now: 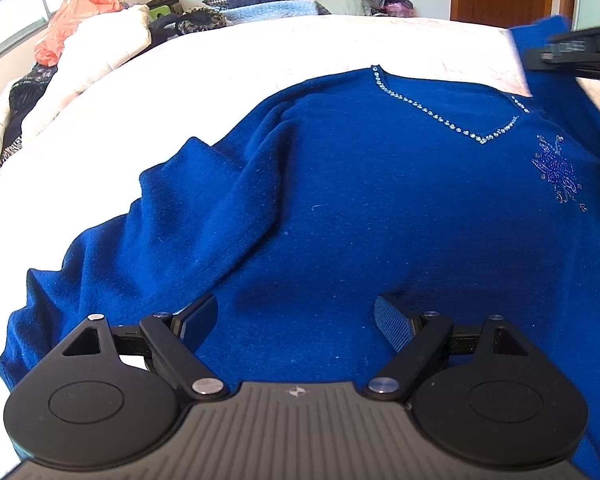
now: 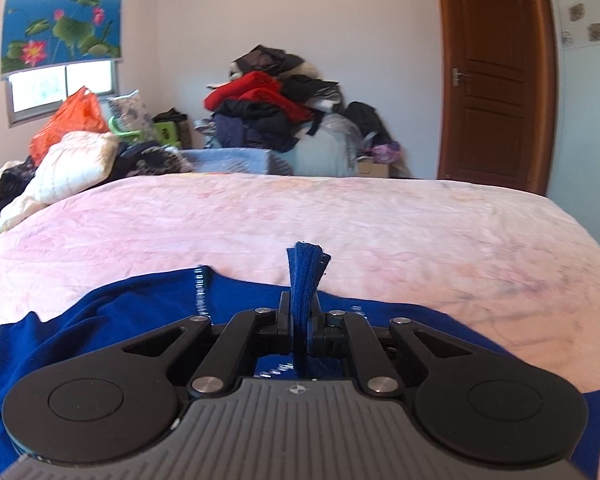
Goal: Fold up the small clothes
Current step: 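Carry the held sleeve across the sweater body toward the left gripper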
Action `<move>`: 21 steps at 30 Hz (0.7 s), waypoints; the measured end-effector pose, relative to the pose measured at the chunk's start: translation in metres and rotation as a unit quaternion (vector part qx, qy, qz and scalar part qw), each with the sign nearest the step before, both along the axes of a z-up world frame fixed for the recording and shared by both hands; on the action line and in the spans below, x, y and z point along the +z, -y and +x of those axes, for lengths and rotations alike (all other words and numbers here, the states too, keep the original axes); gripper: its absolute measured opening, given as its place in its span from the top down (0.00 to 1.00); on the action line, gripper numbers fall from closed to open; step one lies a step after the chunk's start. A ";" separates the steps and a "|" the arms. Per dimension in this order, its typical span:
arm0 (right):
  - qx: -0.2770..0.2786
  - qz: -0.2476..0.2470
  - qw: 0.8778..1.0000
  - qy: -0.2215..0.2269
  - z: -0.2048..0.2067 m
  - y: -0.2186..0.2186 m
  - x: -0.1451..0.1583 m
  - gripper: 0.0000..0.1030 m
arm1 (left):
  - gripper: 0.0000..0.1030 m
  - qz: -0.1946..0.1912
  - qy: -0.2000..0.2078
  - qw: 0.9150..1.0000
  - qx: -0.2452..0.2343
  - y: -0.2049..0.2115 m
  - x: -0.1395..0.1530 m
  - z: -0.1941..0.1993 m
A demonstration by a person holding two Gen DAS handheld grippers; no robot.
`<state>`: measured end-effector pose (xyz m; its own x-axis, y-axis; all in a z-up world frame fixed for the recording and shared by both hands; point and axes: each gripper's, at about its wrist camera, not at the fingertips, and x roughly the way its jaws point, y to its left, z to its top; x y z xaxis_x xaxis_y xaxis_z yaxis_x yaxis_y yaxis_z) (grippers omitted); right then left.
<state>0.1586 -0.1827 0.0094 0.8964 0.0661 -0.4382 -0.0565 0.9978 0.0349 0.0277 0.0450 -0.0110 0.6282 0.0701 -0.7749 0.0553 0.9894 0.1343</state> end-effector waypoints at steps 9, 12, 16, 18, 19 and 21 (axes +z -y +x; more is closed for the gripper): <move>0.063 -0.013 0.998 -0.018 0.022 -0.079 -0.008 0.90 | 0.16 -0.006 0.000 1.000 0.011 -0.014 0.002 -0.005; 0.081 -0.014 0.996 -0.019 0.024 -0.100 -0.013 0.90 | 0.17 -0.009 -0.004 1.000 0.013 -0.017 0.001 -0.005; 0.099 -0.006 0.995 -0.029 0.027 -0.120 -0.019 0.90 | 0.17 -0.011 -0.004 1.000 0.016 -0.022 0.001 -0.006; 0.108 0.000 0.994 -0.032 0.027 -0.129 -0.021 0.90 | 0.16 -0.014 -0.005 1.000 0.018 -0.025 0.002 -0.006; 0.113 0.002 0.993 -0.034 0.028 -0.133 -0.022 0.90 | 0.17 -0.015 -0.006 1.000 0.020 -0.027 0.001 -0.005; 0.124 0.005 0.991 -0.044 0.029 -0.141 -0.027 0.89 | 0.17 -0.019 -0.008 1.000 0.023 -0.031 0.002 -0.005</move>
